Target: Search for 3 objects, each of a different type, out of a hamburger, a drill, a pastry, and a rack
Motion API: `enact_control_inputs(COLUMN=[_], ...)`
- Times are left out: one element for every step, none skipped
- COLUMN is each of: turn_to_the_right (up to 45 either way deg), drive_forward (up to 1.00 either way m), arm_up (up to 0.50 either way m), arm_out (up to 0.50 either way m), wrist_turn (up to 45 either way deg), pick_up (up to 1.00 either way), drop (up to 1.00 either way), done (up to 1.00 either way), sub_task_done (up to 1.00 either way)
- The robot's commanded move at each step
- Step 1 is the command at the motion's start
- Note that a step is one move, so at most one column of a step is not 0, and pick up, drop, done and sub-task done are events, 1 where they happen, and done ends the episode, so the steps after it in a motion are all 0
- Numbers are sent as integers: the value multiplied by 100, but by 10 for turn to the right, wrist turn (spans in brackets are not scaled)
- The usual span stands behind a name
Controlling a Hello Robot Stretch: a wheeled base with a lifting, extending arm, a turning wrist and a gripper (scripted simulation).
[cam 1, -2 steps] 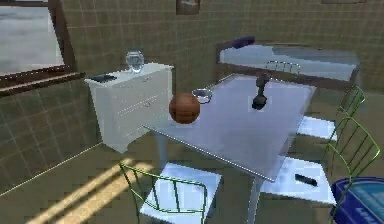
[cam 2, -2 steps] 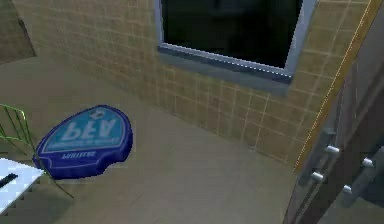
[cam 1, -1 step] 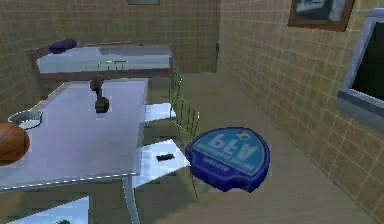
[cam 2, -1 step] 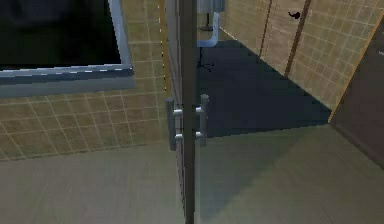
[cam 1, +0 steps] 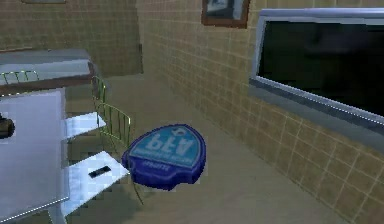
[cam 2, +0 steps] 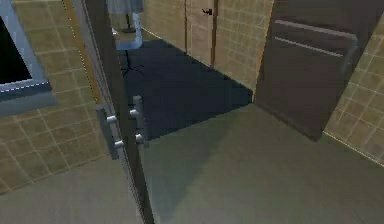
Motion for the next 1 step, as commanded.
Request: enact_control_inputs(turn_to_the_right=[0], drive_forward=[75], arm_up=[0], arm_out=[0], wrist_turn=[0], pick_up=[0], drop=[0], done=[0], sub_task_done=[0])
